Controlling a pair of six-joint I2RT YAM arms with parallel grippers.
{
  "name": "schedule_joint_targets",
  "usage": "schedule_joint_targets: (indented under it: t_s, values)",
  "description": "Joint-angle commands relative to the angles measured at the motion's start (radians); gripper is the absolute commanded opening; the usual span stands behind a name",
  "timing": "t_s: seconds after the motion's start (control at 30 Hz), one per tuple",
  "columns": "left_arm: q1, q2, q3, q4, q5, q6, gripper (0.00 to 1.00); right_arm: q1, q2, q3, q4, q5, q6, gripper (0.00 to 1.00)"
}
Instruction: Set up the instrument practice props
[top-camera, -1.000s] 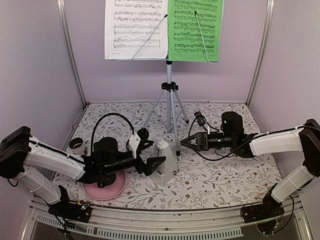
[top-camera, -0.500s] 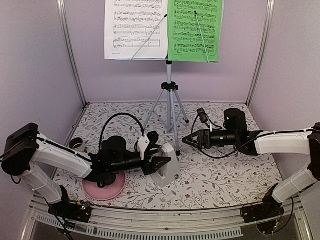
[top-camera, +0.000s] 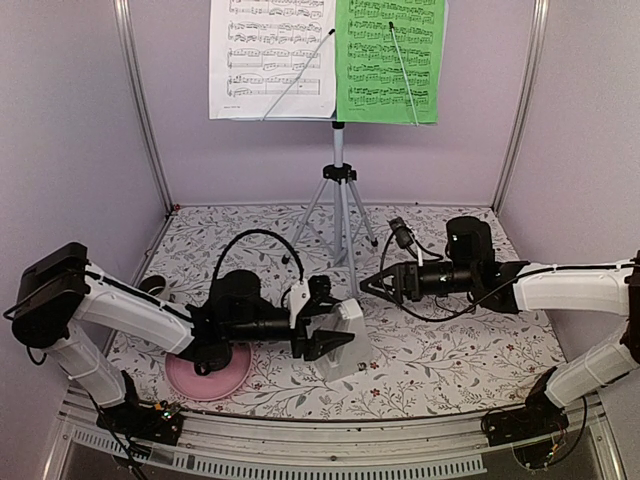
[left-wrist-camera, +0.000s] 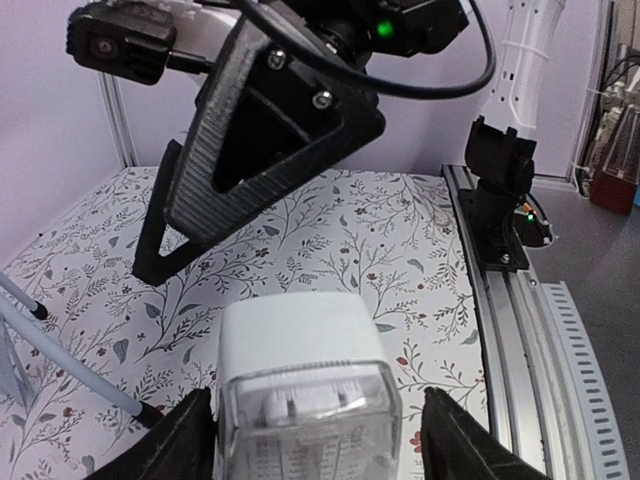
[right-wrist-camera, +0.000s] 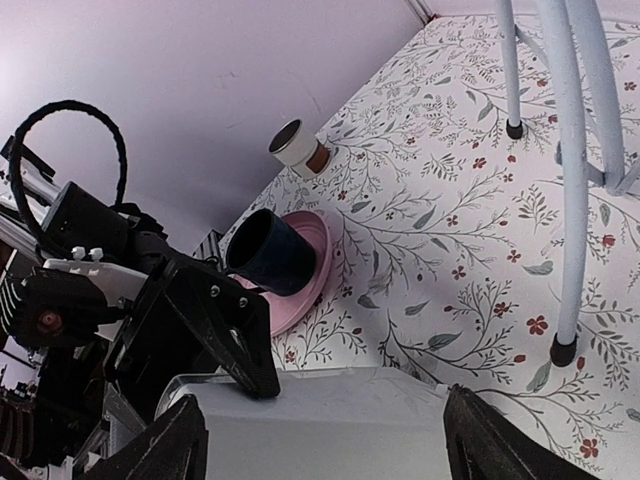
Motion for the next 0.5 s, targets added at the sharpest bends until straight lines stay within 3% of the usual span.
schedule_joint_targets:
  t_s: [0.0, 0.23, 0.47]
  values:
    - [-0.012, -0.045, -0.022, 0.016, 0.035, -0.019, 0.71, 0.03, -0.022, 0.034, -0.05, -0.005, 0.002, 0.86]
    - [-0.014, -0.099, -0.05, 0.006, -0.002, -0.031, 0.71, 0.054, -0.019, 0.055, -0.111, -0.025, -0.007, 0.94]
    - [-0.016, -0.096, -0.039, -0.002, -0.008, -0.033, 0.63, 0.065, 0.035, 0.116, -0.141, -0.078, 0.007, 0.97]
